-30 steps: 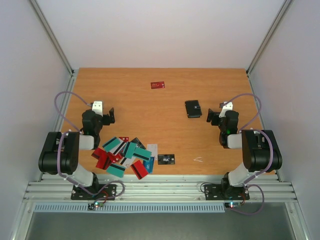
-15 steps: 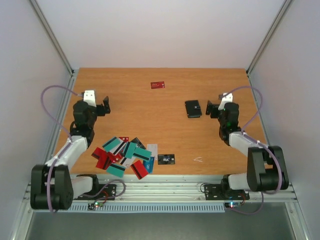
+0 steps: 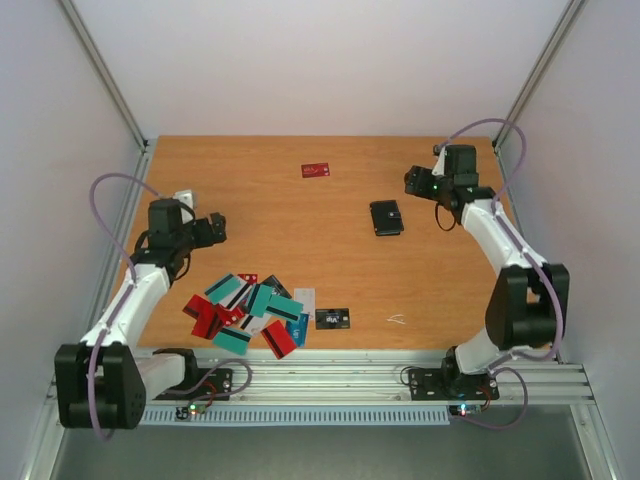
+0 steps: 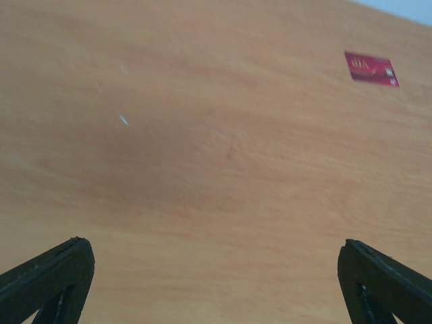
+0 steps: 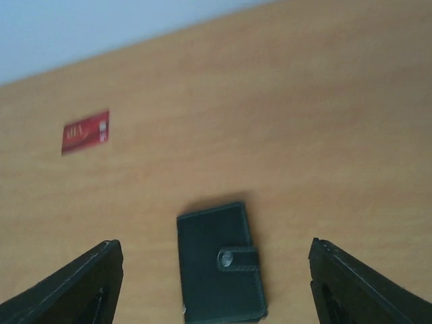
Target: Put the credit cards into the card holder
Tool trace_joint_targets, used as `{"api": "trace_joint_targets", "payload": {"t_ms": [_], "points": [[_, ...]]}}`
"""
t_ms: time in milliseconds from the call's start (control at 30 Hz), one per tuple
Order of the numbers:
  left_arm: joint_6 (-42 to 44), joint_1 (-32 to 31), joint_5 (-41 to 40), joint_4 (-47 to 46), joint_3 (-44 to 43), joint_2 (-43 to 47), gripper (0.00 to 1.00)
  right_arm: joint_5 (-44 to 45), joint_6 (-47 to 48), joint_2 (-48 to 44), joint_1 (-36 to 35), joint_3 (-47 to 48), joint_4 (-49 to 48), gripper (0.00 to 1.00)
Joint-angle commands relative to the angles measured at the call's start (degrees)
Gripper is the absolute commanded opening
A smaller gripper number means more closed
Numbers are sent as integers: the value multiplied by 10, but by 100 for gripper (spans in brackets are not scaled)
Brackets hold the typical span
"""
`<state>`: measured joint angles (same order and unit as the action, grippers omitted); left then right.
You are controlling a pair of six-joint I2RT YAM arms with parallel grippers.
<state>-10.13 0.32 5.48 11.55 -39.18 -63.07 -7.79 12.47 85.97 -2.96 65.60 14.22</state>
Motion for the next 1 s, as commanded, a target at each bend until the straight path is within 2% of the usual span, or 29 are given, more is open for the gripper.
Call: {"api": "trace_joint_targets", "payload": {"t_ms": [0, 133, 300, 533, 967], "points": [[-109, 2, 107, 103, -58, -63, 99, -94, -39, 77, -3, 84, 234, 75], [-147, 0, 131, 170, -109, -117, 99, -107, -24, 145, -2, 138, 307, 69], [-153, -39, 148, 181, -127, -128, 99, -139, -2, 215, 0, 178, 347, 66], [-171, -82, 171, 162, -142, -143, 95, -155, 9, 289, 16, 223, 379, 54], [-170, -118, 170, 167, -163, -165, 93, -147, 24, 372, 21, 283, 409, 51]]}}
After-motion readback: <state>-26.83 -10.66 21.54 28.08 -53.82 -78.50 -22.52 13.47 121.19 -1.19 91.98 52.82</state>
